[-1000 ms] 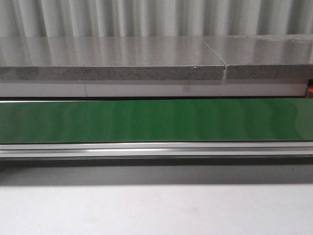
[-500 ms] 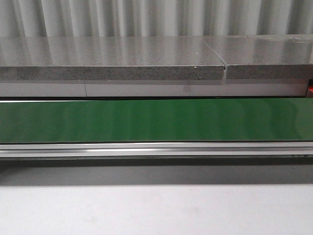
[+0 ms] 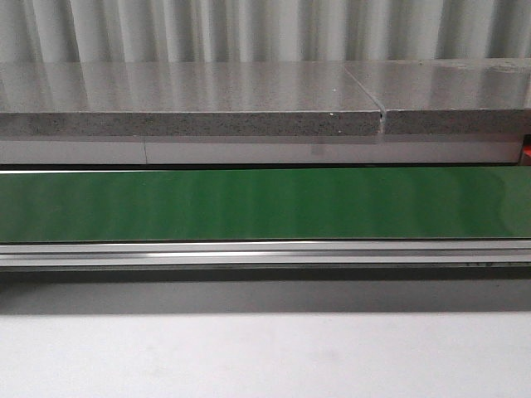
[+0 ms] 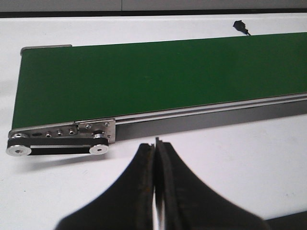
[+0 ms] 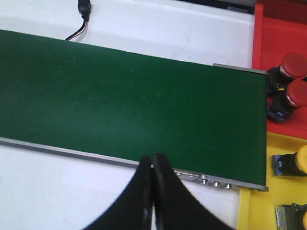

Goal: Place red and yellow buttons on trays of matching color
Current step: 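Raise the right gripper back over the belt end, then move the left gripper down over the last red button in the cluster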

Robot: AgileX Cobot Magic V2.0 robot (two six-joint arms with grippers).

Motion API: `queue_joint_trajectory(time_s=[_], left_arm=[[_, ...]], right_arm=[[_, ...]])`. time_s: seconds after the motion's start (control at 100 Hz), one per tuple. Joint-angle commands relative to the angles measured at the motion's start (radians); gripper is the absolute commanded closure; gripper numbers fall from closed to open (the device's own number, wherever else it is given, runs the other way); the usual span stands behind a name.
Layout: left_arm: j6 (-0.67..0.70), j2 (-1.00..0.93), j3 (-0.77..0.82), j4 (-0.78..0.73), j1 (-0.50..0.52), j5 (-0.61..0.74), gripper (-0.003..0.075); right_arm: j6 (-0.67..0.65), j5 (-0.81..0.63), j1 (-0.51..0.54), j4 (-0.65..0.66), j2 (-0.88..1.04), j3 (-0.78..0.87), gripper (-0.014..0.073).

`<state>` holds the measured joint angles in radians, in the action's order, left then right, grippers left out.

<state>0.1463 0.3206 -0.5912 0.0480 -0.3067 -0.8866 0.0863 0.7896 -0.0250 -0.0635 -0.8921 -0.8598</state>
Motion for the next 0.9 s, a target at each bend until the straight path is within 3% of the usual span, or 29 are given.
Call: queue_joint_trajectory(time_s=[0.0, 0.31, 0.51, 0.79, 0.89], left_arm=[[0.0, 0.011, -0.025, 0.006, -0.007, 0.073, 0.074], [0.0, 0.013, -0.025, 0.006, -0.007, 0.073, 0.074], [0.0, 0.013, -0.021, 0.006, -0.007, 0.078, 0.074], [0.002, 0.017, -0.03, -0.014, -0.005, 0.129, 0.074], [0.134, 0.045, -0.069, -0.134, -0.005, 0.167, 0.074]], right_arm=[[0.017, -0.072, -0.002, 0.0, 0.091, 0.03, 0.0662], [0.017, -0.011, -0.002, 0.0, 0.414, 0.181, 0.0662], [0.017, 0.033, -0.002, 0.0, 0.559, 0.193, 0.0662], [0.017, 0.034, -0.002, 0.0, 0.596, 0.193, 0.0662], [0.017, 0.034, -0.002, 0.0, 0.596, 0.193, 0.0662]])
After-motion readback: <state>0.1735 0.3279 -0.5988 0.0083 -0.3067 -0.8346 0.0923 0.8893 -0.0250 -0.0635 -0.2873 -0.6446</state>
